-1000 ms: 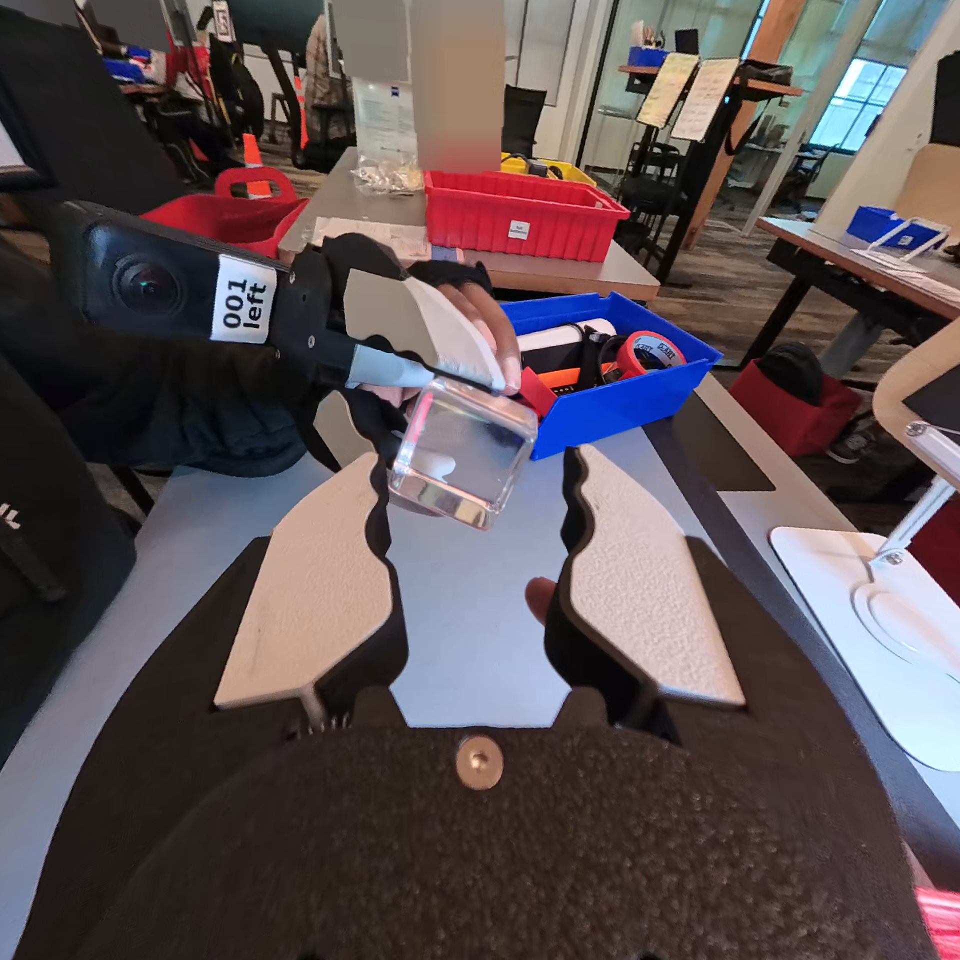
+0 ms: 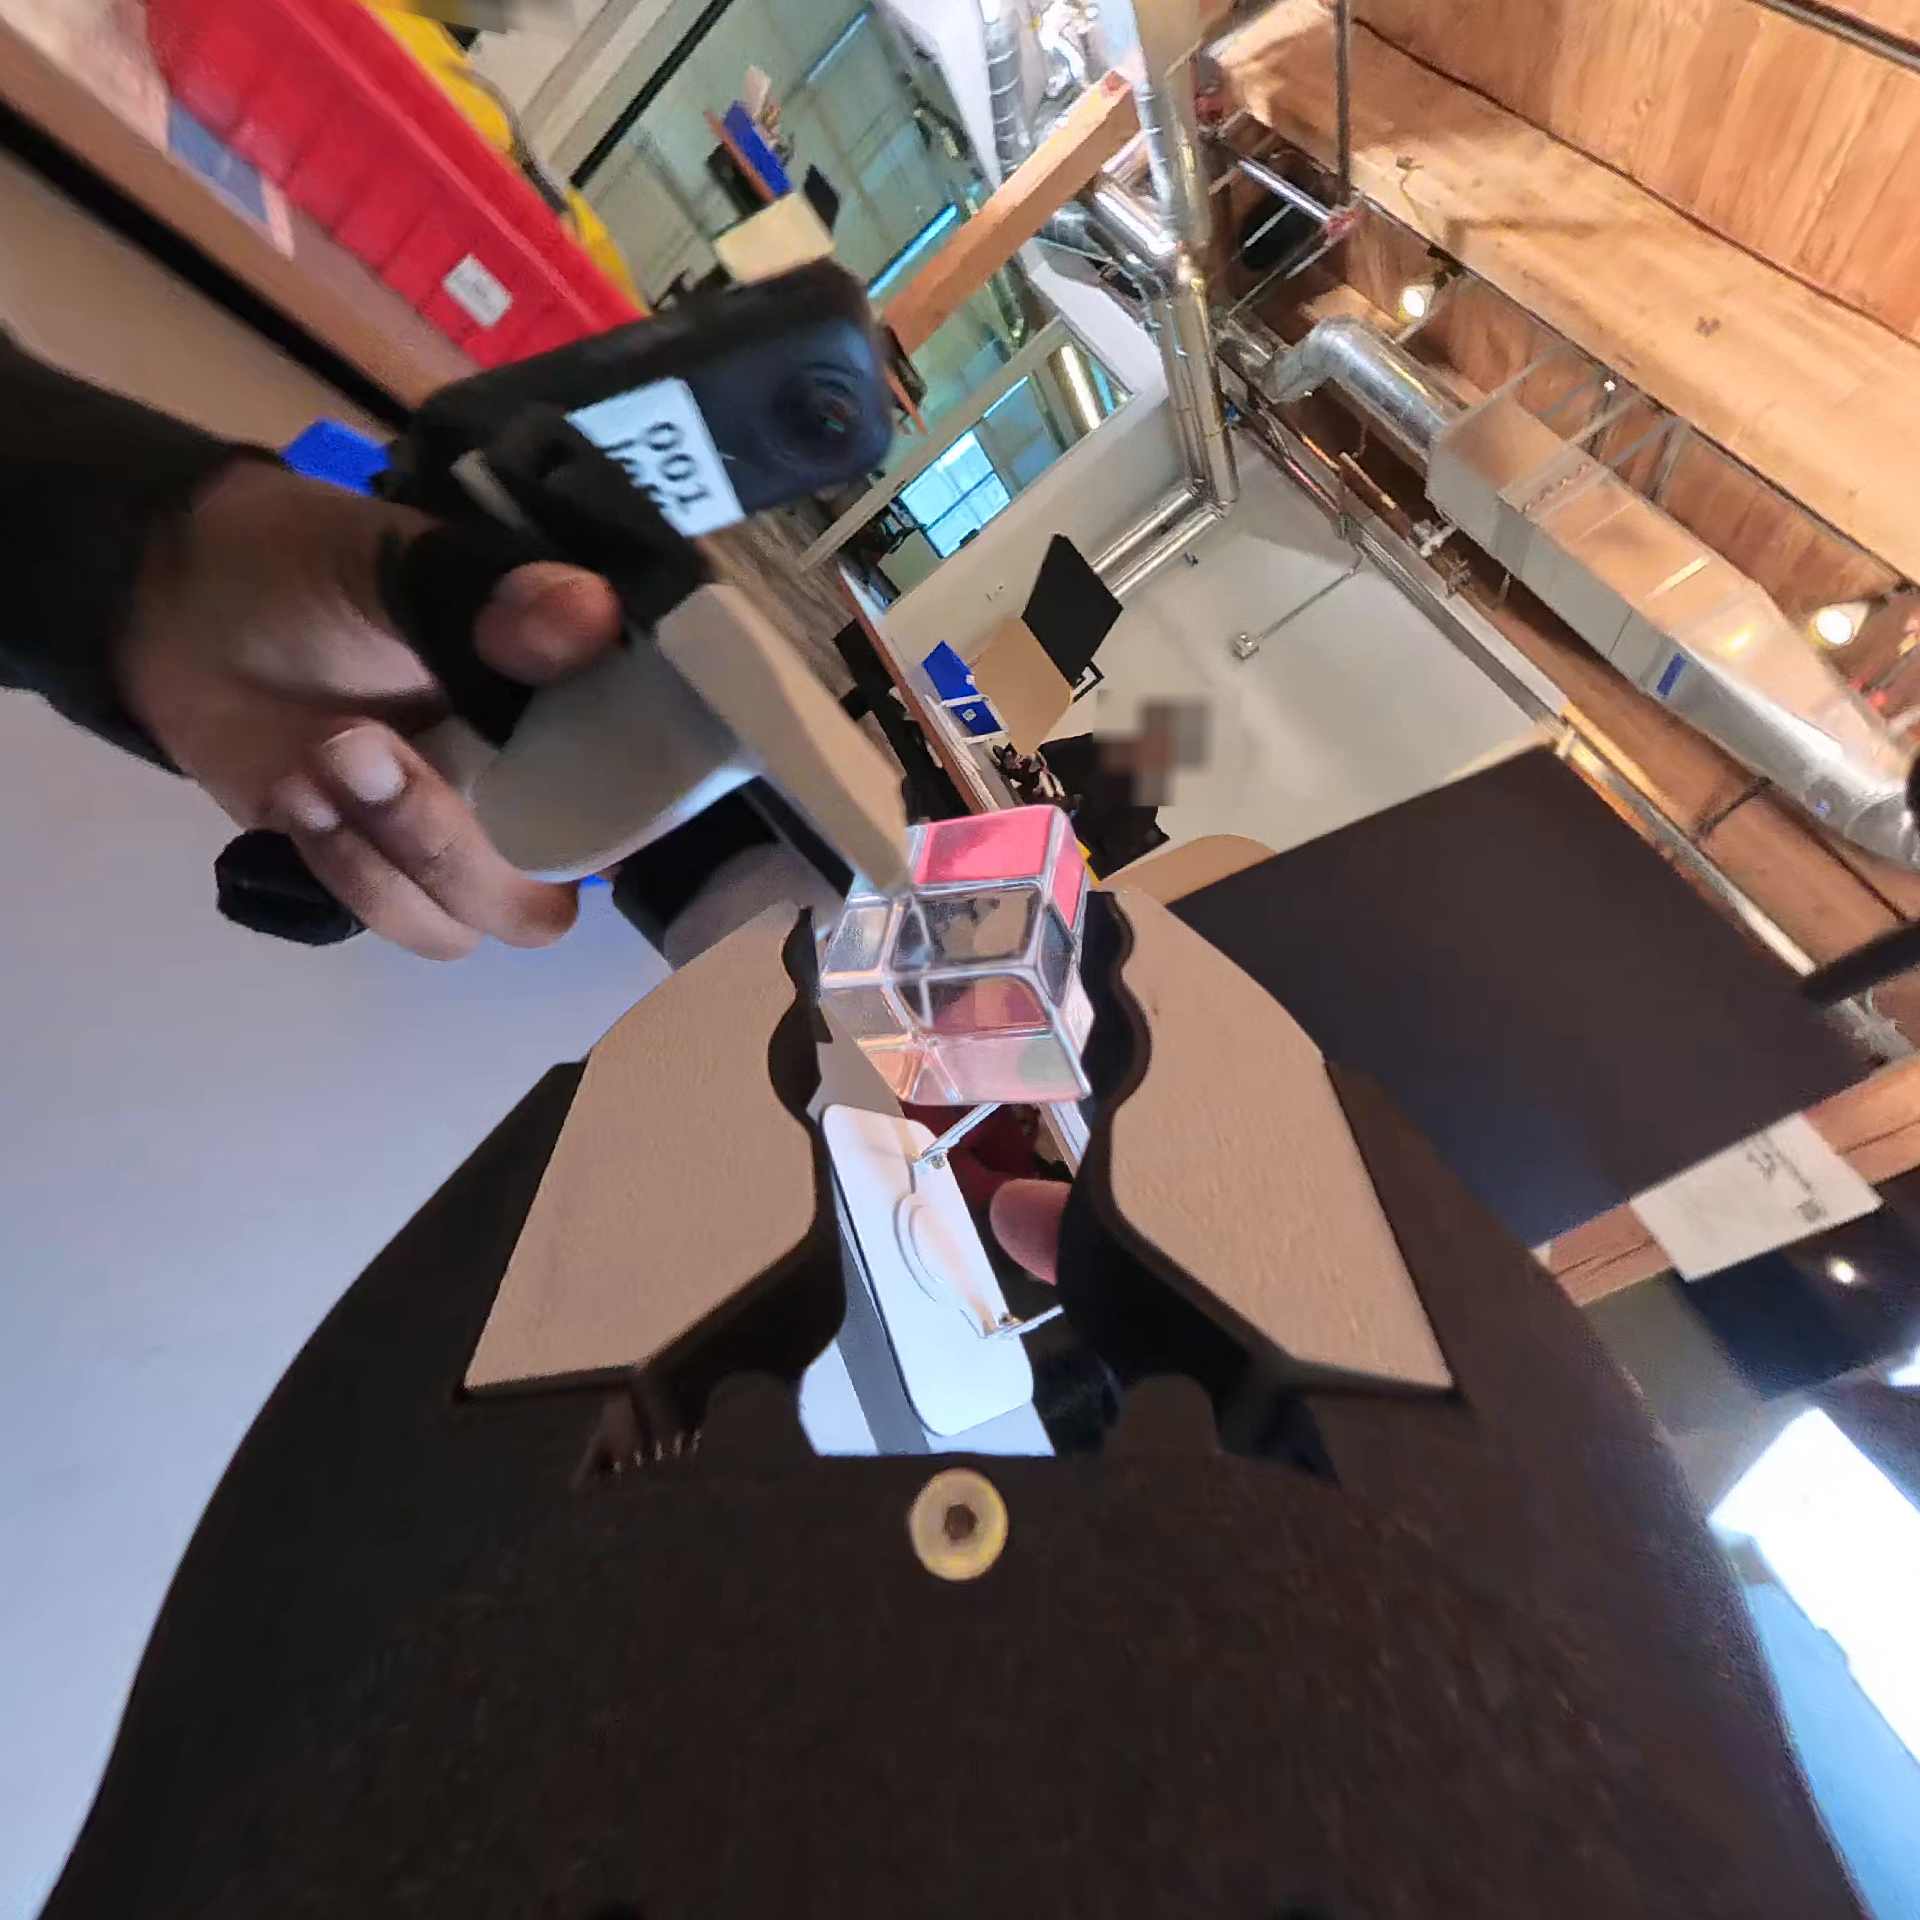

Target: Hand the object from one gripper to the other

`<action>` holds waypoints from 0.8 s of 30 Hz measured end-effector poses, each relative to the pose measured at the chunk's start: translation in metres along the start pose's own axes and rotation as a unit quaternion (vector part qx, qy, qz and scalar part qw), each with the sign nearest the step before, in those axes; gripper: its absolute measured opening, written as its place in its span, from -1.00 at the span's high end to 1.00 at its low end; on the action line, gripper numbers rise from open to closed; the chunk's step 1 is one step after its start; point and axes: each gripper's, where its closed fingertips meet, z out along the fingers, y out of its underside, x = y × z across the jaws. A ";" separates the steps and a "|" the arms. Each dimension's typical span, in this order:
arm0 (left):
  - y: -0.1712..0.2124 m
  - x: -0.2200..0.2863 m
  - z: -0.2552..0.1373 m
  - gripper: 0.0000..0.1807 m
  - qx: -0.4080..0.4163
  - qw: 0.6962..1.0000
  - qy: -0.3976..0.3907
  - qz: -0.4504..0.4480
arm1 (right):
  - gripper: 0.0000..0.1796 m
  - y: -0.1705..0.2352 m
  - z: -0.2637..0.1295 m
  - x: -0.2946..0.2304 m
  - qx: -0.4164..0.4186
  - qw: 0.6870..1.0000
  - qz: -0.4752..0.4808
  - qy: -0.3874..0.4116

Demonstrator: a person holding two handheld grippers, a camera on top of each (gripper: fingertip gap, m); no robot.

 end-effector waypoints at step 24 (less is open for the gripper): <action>-0.061 0.025 -0.036 0.41 -0.032 0.776 -0.250 0.579 | 0.25 -0.048 0.006 0.010 0.053 0.888 0.433 -0.146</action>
